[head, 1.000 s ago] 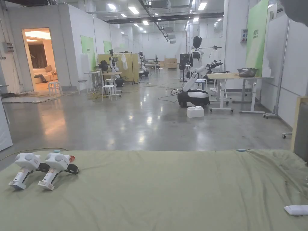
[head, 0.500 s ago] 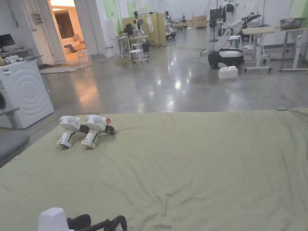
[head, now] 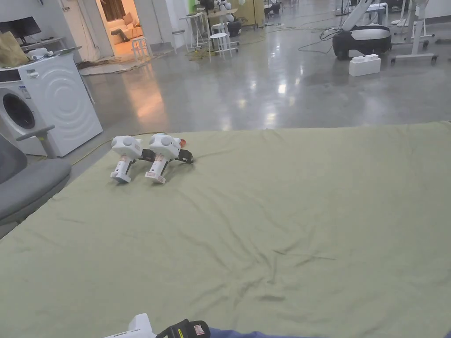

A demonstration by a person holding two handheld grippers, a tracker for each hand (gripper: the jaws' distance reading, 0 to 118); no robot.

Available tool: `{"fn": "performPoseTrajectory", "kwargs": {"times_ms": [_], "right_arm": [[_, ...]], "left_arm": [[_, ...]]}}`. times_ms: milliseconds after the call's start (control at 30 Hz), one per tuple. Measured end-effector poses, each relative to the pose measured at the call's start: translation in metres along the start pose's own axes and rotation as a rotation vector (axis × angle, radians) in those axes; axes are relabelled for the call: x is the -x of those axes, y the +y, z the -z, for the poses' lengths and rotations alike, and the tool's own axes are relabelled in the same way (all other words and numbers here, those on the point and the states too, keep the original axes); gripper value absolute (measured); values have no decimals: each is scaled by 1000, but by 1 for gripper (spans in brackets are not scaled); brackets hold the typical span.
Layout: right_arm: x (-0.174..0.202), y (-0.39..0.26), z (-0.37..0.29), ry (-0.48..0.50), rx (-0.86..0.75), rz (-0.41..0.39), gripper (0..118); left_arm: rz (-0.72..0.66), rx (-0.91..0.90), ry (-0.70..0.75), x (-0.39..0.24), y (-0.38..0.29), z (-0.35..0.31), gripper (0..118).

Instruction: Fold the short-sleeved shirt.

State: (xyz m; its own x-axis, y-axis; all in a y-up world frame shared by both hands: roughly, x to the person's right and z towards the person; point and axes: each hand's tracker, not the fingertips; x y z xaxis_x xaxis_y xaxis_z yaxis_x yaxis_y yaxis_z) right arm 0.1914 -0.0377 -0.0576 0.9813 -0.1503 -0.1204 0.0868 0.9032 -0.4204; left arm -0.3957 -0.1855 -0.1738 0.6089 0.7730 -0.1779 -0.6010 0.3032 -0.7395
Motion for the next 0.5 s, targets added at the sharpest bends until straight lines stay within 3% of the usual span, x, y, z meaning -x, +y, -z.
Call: {"fn": "performPoseTrajectory", "kwargs": {"times_ms": [133, 200, 233, 267, 500], "right_arm": [[1, 0, 0, -9, 13, -1, 0], [2, 1, 0, -10, 17, -1, 0], [3, 1, 1, -10, 19, -3, 0], [3, 1, 0, -12, 20, -7, 0], [4, -1, 1, -6, 40, -11, 0]], "left_arm": [[-44, -12, -97, 13, 2, 28, 101], [-98, -19, -123, 16, 5, 30, 64], [-93, -24, -96, 15, 4, 32, 33], [-87, -15, -44, 13, 2, 37, 16], [-72, -62, -18, -14, -4, 20, 4]]}}
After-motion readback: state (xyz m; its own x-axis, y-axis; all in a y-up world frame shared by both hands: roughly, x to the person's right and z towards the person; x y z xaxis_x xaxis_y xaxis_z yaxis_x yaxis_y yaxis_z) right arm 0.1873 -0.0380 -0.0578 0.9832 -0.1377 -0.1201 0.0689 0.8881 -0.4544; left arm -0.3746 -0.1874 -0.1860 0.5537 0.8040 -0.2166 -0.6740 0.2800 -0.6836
